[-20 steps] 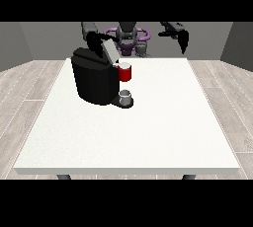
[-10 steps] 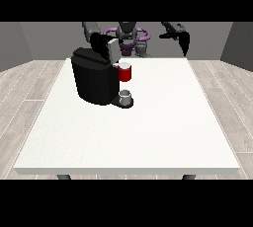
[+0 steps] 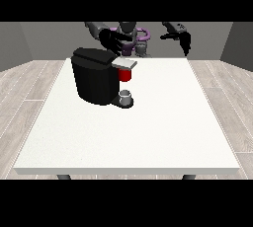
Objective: Insert the coffee pod into the coffee machine and close the lid
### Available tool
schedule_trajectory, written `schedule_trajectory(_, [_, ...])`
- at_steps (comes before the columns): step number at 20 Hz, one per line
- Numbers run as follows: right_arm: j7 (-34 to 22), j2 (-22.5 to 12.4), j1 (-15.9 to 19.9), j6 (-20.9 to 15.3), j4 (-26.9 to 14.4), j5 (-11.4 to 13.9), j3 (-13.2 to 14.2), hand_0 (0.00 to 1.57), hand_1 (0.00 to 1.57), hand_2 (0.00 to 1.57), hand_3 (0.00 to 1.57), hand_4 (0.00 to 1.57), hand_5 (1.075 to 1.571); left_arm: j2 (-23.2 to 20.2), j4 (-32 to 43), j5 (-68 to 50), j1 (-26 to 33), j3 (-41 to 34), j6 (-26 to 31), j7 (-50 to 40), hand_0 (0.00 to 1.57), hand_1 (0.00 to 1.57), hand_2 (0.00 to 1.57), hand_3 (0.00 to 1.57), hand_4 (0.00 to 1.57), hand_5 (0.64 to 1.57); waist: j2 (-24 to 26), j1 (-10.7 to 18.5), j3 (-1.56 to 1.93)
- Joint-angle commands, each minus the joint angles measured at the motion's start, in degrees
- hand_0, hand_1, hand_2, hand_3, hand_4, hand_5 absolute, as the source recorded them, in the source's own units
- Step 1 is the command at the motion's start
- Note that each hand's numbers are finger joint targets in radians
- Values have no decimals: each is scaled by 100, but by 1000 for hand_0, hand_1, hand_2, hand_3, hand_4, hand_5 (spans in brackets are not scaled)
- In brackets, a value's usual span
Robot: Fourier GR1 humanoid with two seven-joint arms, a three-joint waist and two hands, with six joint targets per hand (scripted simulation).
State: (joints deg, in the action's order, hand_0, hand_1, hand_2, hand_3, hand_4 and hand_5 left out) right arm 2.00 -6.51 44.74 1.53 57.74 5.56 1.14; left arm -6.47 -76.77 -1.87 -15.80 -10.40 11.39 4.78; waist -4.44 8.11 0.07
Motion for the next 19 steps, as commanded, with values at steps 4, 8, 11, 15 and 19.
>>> schedule_trajectory(4, [385,-69,79,117,-210,172,24,0,0,0,0,116,1571,-175,-118,-221,56,-62,171,-62,0,0,0,0,154,1571,-22,46,-7])
schedule_trajectory(8, [201,347,168,86,51,128,-160,0,0,0,0,30,1571,116,8,107,136,185,-156,262,0,0,0,0,121,1571,234,-169,-8])
schedule_trajectory(11, [561,629,-333,35,251,-54,-515,0,0,0,0,178,1571,118,15,213,215,239,-211,371,0,0,0,0,202,1571,400,-230,-7])
schedule_trajectory(15, [442,641,-1143,228,676,-756,-833,0,0,0,0,269,1571,324,149,142,647,289,-217,438,0,0,0,0,205,1571,1013,-497,-6])
schedule_trajectory(19, [854,647,-2283,7,968,-970,-1142,0,0,0,0,157,1571,350,242,162,912,161,-394,586,0,0,0,0,192,1571,1198,-848,-6])
